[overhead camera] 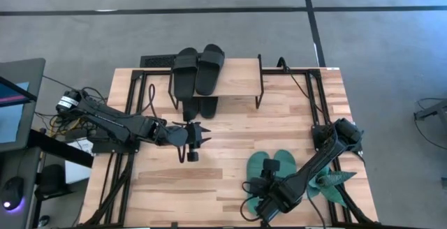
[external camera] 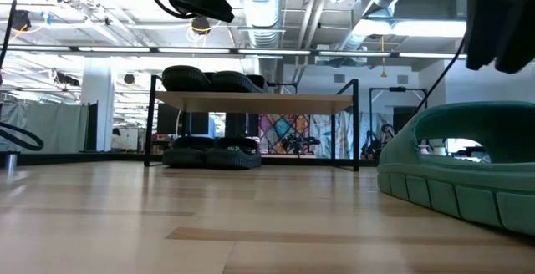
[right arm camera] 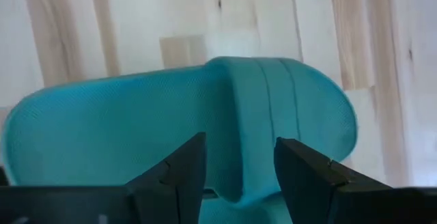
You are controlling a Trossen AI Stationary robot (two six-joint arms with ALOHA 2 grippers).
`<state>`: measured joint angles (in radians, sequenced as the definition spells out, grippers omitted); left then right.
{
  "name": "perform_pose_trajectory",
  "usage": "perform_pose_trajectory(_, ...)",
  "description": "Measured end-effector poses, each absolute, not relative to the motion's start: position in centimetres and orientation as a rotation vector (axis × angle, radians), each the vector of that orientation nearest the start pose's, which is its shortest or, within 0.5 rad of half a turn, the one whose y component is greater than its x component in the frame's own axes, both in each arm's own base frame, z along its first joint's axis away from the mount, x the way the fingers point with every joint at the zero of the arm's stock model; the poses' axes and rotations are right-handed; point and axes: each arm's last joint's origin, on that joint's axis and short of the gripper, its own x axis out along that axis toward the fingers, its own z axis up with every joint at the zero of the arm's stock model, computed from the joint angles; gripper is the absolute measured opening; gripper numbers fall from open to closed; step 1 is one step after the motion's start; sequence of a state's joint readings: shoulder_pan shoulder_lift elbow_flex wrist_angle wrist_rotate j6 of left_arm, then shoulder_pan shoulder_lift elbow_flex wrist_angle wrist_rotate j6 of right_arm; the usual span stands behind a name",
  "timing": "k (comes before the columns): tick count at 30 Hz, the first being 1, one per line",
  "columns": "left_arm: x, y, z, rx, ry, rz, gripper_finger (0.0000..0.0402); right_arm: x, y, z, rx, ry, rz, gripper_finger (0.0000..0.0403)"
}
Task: Pick and place slides into the shelf
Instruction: Put the green slipper under the shelf
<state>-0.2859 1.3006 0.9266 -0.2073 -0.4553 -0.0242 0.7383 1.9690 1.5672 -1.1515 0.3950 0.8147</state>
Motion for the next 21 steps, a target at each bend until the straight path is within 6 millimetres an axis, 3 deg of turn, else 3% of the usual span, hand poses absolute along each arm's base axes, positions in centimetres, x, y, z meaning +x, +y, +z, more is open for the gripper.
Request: perform_pose_trajectory(21,26.9,-6.2,27.1,0.197,0.562,0.23,0.0109,28.4,22.0,17.9,-0.214,1.325,-0.286,0.0124)
